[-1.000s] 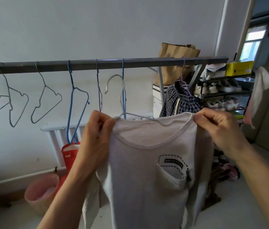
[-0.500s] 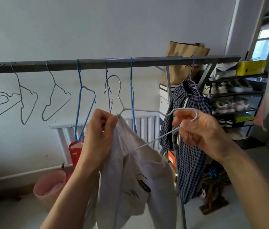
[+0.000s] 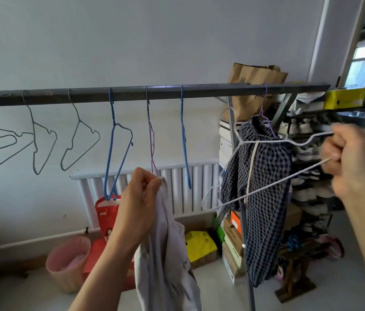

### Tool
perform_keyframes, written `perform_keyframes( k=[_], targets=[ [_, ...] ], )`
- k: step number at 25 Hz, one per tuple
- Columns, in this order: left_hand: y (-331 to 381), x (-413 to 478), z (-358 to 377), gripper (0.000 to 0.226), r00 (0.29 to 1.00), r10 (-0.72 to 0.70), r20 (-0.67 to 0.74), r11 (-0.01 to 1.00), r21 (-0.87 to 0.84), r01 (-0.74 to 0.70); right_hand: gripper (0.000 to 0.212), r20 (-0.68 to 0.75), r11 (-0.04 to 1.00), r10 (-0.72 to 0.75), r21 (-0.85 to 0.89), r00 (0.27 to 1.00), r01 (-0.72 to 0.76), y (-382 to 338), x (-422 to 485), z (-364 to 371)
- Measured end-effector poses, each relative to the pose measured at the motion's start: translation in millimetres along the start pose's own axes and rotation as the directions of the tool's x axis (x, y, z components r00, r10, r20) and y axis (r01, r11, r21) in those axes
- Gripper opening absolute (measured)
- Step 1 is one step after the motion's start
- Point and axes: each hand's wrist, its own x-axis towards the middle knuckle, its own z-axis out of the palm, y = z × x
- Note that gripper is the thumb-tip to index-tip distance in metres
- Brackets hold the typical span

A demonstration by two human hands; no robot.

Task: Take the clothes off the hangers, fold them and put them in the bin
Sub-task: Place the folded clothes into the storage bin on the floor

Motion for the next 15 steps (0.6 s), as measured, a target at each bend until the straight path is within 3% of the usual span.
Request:
perform_keyframes(
  k=[2, 6, 11, 15],
  targets=[
    [0.4, 3.0, 4.1, 0.013, 0.999, 0.02, 0.04, 1.0, 0.008, -0.02, 0.037, -0.074, 0.987, -0.136, -0.095, 0.988, 0.129, -5.1, 2.8, 9.8],
    [4.8, 13.7, 9.6, 0.01, 0.998, 0.003, 0.069, 0.999, 0.037, -0.005, 0.036, 0.147, 0.92, -0.246, -0.275, 0.958, 0.278, 17.5, 14.4, 59.6],
    [7.9, 21.6, 8.6, 0.009, 0.994, 0.012, 0.104, 1.0, 0.003, -0.012, 0.037, 0.223, 0.887, -0.181, -0.383, 0.958, 0.257, 62.8, 51.3, 121.3],
    [7.9, 26.7, 4.6, 0.009, 0.995, 0.027, 0.1, 0.999, -0.035, -0.023, 0.039, 0.229, 0.861, -0.069, -0.478, 0.971, 0.174, 88.3, 57.2, 129.0]
  ],
)
